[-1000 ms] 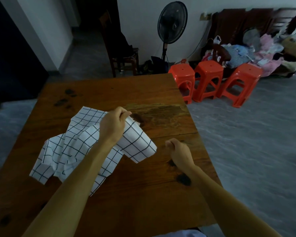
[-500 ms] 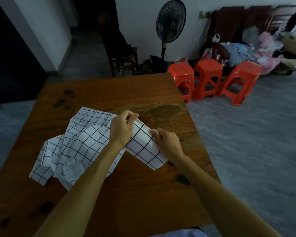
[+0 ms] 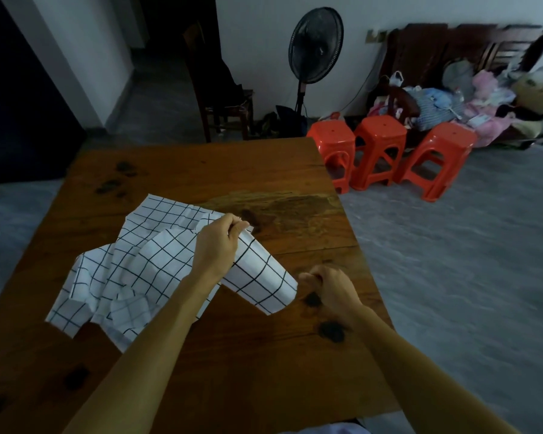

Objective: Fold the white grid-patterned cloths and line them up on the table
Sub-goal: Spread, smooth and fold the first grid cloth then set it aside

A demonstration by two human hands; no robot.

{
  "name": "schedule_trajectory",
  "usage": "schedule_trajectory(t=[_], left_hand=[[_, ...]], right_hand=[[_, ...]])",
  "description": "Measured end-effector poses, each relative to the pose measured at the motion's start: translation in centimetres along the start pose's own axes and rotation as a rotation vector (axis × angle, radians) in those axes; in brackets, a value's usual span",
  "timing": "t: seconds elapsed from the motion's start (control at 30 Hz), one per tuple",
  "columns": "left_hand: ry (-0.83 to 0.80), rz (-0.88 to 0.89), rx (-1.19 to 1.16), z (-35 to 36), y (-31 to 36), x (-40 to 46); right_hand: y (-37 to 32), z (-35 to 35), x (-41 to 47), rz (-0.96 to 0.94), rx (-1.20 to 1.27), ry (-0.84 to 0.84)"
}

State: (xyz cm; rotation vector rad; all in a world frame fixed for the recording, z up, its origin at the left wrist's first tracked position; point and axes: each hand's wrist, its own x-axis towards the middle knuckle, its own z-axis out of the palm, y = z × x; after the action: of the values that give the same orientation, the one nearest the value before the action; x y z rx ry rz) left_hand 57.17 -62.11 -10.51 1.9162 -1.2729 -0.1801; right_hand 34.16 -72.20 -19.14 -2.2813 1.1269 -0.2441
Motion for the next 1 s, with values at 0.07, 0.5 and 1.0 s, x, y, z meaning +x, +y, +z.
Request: schedule_trajectory(t=[0.07, 0.5, 1.0], left_hand=[[-0.032, 0.046, 0.04, 0.0, 0.6, 0.1], [-0.125, 0.083, 0.129, -0.1, 1.7, -0.3], [0.055, -0.16, -0.386, -1.3, 0.2, -2.8]], right_hand=[[-1.2, -0.2, 0.2, 0.055, 0.151, 0.023], [-8.2, -3.4, 2.8, -0.081, 0.745, 0.061], [-9.4, -3.6, 2.1, 0.074, 0.924, 0.147]])
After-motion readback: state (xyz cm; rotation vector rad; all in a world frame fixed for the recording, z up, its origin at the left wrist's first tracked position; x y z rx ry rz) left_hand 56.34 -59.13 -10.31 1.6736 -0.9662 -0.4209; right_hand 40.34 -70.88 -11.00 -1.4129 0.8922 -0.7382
